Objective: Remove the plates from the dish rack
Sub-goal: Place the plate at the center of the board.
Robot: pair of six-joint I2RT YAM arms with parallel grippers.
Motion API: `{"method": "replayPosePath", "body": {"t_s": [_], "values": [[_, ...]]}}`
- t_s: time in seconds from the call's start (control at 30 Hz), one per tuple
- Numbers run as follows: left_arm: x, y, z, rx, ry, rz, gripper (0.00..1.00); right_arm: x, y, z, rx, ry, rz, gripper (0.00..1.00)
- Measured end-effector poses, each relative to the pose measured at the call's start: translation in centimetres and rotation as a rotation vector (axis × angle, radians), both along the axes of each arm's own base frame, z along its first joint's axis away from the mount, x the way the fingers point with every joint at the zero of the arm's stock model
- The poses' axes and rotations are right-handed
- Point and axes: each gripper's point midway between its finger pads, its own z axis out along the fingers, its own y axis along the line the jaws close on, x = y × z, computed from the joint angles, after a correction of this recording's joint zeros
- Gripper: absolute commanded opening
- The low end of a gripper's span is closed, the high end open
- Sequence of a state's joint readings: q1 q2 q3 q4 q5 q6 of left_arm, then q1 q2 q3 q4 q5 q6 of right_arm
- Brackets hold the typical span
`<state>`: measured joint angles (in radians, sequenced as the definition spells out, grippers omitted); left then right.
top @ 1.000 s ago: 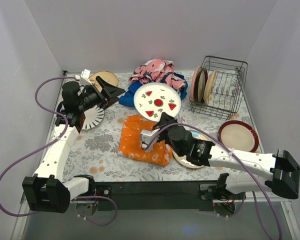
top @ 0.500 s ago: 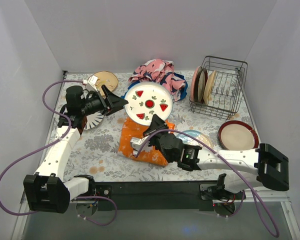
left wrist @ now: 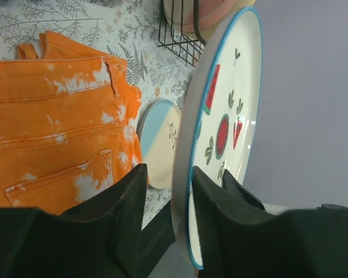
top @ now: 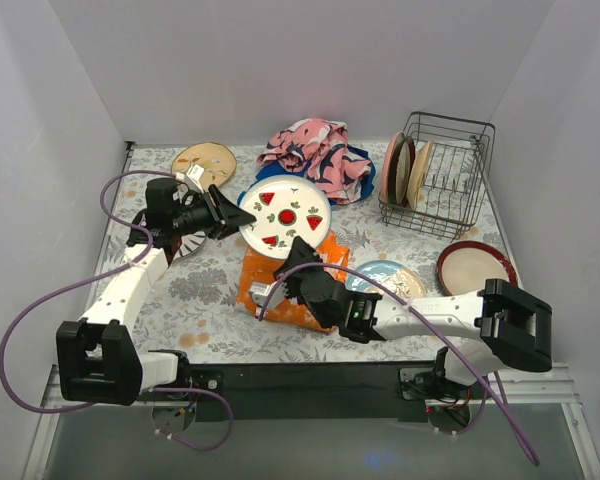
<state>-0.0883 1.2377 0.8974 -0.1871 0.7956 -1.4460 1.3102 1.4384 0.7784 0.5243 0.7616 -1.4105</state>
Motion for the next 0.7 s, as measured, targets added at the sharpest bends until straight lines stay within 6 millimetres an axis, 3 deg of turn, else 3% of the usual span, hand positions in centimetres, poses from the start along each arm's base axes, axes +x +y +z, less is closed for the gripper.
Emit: {"method": "replayPosePath", "body": {"t_s": [0.03,0.07,0.1,0.17,0.2,0.23,0.43,0.57,0.7], "values": [[0.0,0.0,-0.5,0.0,0.015,0.0,0.03,0.0,0.2,-0.1,-0.002,0.001,0.002,0.01],[0.0,-0.1,-0.7,-0.002,0.024,-0.003,0.0,0.1,0.5,-0.5,-0.009,0.006,0.005,0.01],[0.1,-0.1,-0.8,-0.004,0.027,-0.003,0.0,0.1,0.7,-0.8,-0.017,0.009,0.006,0.01],[0.3,0.0,-0.8,-0.012,0.035,0.005,0.0,0.3,0.9,-1.6,-0.005,0.026,-0.01,0.16],[0.5,0.1,-0.9,-0.014,0.041,0.01,0.0,0.5,1.0,-1.8,0.006,0.033,-0.014,0.25],[0.7,0.1,-1.1,-0.015,0.045,0.014,0.0,0.6,1.1,-2.0,0.01,0.037,-0.018,0.42],[0.9,0.1,-3.2,-0.027,0.126,0.039,0.0,1.0,1.7,-2.2,0.044,0.042,-0.027,0.72],[1.2,0.3,-4.5,-0.057,0.196,0.059,0.0,0.9,1.7,-2.4,0.096,0.062,-0.03,0.76],[2.4,1.9,-4.2,-0.084,0.199,0.121,0.0,0.2,0.9,-2.7,0.195,0.125,-0.025,0.8]]}}
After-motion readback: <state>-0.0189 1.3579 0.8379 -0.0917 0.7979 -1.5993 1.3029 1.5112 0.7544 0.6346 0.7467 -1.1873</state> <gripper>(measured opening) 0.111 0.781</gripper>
